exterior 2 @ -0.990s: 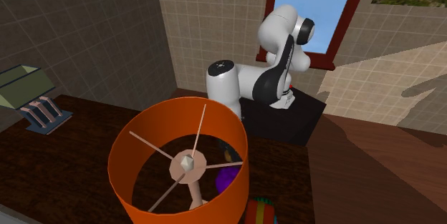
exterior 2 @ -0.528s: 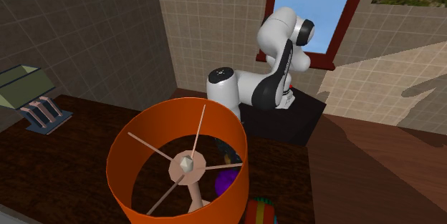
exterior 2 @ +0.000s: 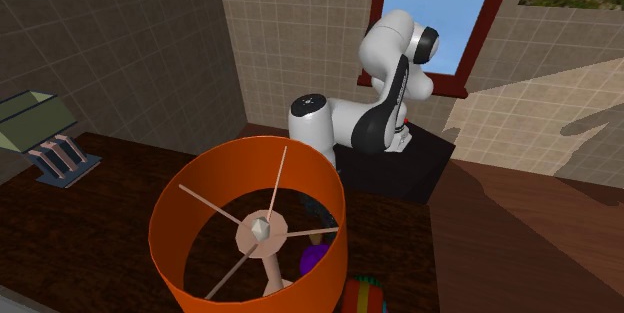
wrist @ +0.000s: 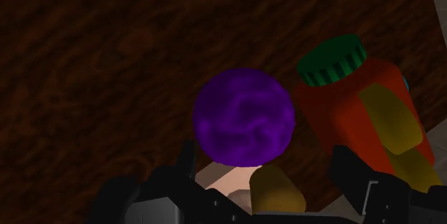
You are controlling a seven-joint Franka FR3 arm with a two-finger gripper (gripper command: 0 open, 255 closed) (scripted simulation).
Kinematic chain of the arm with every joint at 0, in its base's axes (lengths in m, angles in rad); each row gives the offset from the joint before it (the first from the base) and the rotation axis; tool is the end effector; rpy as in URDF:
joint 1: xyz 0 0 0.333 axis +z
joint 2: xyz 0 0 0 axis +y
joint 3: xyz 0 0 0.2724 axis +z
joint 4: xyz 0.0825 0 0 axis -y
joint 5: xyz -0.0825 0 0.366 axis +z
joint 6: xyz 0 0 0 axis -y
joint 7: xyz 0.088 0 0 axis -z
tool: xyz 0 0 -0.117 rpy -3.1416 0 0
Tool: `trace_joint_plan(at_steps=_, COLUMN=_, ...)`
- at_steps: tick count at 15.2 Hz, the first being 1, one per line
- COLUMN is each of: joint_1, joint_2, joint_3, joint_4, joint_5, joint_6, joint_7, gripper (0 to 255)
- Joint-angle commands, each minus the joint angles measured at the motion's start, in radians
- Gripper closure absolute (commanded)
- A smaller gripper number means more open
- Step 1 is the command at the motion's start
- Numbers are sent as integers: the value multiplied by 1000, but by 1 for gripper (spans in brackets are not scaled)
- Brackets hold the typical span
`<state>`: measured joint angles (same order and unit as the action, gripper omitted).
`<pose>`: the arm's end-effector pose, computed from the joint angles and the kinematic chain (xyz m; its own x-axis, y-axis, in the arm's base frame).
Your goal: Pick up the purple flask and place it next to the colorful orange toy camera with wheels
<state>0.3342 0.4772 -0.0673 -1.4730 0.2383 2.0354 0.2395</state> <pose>0.6378 0.1967 0.3709 0.9974 -0.0646 0.0304 -0.0572 -0.9777 -0.2022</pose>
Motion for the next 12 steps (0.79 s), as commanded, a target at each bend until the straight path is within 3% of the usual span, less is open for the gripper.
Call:
trace_joint_plan(at_steps=1, joint_1=0, joint_2=4, joint_3=0, joint_4=-1, joint_5=0, joint_6=-1, joint_7=0, gripper=0)
trace_joint_plan(at_steps=6, joint_1=-12, joint_2=-34, joint_3=-7, joint_4=63, joint_5=-8, joint_6=-103, joint_7=6, gripper=0)
trace_joint_plan(at_steps=12, joint_1=-12, joint_2=-34, joint_3=-7, joint_4=63, joint_5=-8, joint_6=-103, joint_7=6, gripper=0)
